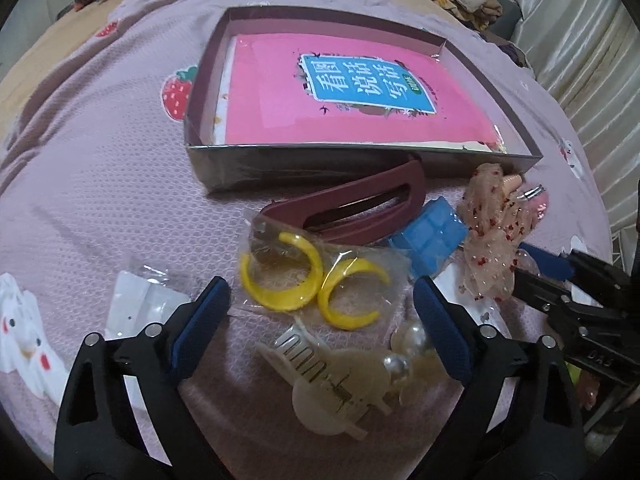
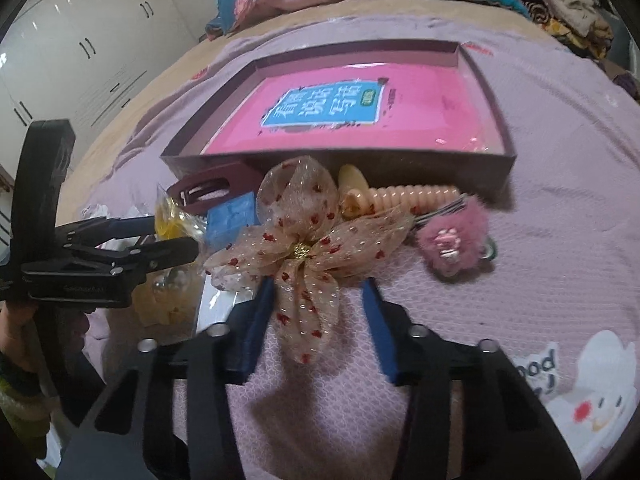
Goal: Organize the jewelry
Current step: 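Grasp the beige red-dotted bow clip with right tool while left grasps yellow earring bag, then carry bow clip and earring bag into the pink tray and open both tools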
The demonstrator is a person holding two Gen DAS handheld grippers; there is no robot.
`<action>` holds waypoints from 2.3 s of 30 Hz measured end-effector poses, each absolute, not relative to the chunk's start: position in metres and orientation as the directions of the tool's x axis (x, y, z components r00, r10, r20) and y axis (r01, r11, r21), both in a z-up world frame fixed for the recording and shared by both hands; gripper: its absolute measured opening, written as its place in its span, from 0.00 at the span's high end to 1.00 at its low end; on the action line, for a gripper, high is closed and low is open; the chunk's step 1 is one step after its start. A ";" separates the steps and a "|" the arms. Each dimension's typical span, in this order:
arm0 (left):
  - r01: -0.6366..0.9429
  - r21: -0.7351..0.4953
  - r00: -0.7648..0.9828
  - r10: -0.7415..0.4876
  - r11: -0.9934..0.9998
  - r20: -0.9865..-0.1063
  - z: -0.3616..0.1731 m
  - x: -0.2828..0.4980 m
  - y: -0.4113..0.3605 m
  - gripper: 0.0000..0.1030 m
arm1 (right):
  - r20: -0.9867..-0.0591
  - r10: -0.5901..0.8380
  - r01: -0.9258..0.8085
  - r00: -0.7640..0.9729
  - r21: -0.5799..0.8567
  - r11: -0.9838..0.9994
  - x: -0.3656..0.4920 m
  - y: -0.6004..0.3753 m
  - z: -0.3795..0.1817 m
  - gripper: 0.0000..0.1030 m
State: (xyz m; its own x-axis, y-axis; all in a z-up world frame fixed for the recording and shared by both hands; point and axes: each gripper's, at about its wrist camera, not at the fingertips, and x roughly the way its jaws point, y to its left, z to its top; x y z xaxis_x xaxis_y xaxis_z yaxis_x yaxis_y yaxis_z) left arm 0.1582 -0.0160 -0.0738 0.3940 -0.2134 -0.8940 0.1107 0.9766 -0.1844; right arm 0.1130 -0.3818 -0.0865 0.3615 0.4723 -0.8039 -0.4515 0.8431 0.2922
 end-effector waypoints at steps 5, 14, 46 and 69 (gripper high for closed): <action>0.116 -0.186 0.386 -0.216 0.976 -0.897 -0.078 0.163 -0.019 0.22 | -0.782 0.510 -0.454 0.358 0.331 0.827 0.111 -0.388 -0.084 0.90; 0.108 -0.181 0.405 -0.210 0.977 -0.890 -0.070 0.160 -0.017 0.30 | -0.742 0.527 -0.475 0.414 0.318 0.821 0.101 -0.400 -0.063 0.93; 0.024 -0.201 0.607 -0.174 0.979 -0.775 0.027 0.176 0.035 0.30 | -0.594 0.569 -0.552 0.569 0.237 0.800 0.113 -0.399 0.038 0.94; 0.141 -0.185 0.543 -0.233 0.972 -0.807 0.007 0.251 -0.035 0.30 | -0.589 0.494 -0.443 0.639 0.244 0.863 0.176 -0.427 0.046 0.94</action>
State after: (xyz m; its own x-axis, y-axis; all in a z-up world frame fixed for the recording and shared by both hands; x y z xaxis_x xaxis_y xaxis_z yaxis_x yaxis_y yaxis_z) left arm 0.2512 -0.0347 0.0072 0.5435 -0.2328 -0.8065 0.1414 0.9724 -0.1854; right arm 0.1756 -0.4272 0.0455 0.6391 0.4943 -0.5893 -0.4428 0.8629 0.2437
